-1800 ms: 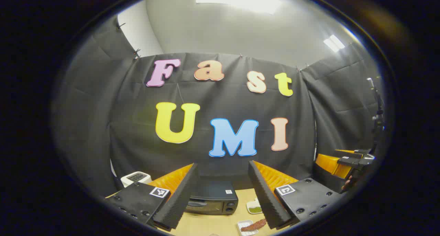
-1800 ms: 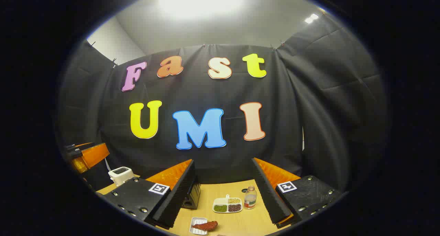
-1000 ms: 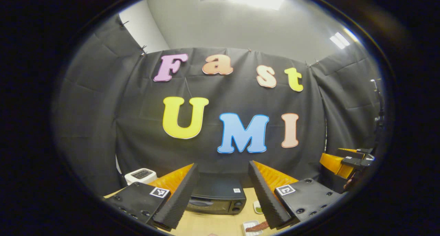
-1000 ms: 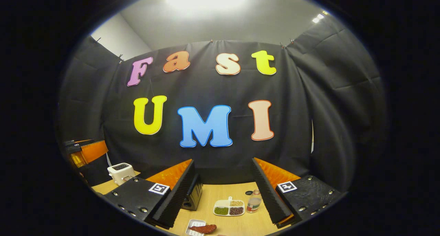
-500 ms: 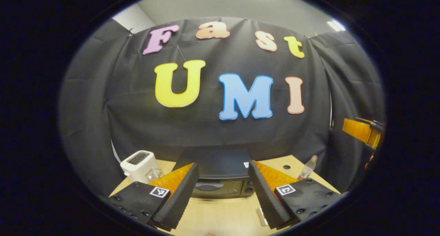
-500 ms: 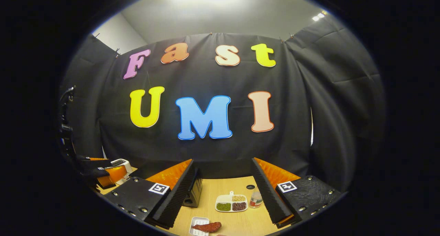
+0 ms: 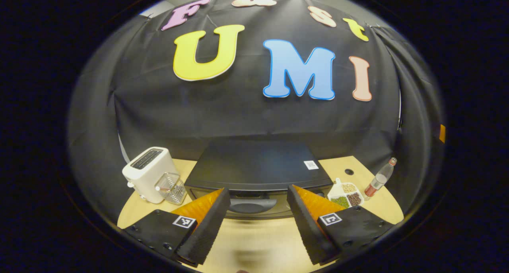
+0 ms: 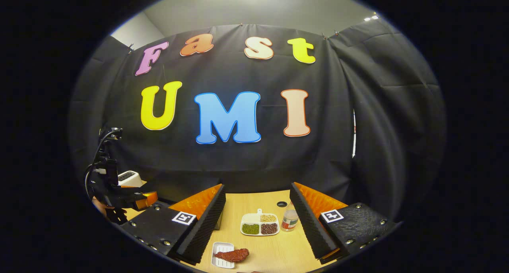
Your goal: Open the electric oven with the left hand, put the food in, and close the electric oven.
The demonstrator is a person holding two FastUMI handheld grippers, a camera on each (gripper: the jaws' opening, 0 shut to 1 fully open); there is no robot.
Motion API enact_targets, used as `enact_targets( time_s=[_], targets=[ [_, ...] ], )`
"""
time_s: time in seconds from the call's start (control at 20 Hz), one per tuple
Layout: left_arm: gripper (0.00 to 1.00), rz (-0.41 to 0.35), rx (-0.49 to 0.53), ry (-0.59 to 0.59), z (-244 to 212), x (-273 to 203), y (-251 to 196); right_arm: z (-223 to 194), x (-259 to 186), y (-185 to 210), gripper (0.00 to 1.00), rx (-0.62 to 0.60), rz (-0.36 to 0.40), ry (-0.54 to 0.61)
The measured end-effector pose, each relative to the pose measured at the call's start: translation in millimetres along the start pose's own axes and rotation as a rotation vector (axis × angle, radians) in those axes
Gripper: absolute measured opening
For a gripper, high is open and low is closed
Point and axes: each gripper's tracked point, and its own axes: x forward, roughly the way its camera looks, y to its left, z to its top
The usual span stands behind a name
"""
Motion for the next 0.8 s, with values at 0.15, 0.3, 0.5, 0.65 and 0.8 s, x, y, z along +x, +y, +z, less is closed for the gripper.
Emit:
enact_targets(
  time_s=[0.15, 0.3, 0.5, 0.65, 0.8],
  targets=[
    [0.97, 0.012, 0.002, 0.036, -13, 28, 10, -4, -3, -8, 0.98, -0.015, -0.029, 0.014],
    [1.0, 0.014, 0.045, 0.059, -26, 48, 11, -3, -6, -13, 0.98, -0.045, -0.054, 0.013],
    [0.97, 0.004, 0.05, 0.107, -45, 68, 12, 0, -9, -8, 0.98, -0.084, -0.058, 0.009],
    [1.0, 0.003, 0.059, 0.089, -44, 76, 15, -3, -10, -4, 0.97, -0.086, -0.055, 0.02],
    [0.98, -0.002, 0.055, 0.074, -48, 73, 18, -3, -12, -1, 0.97, -0.069, -0.058, 0.03]
  ],
)
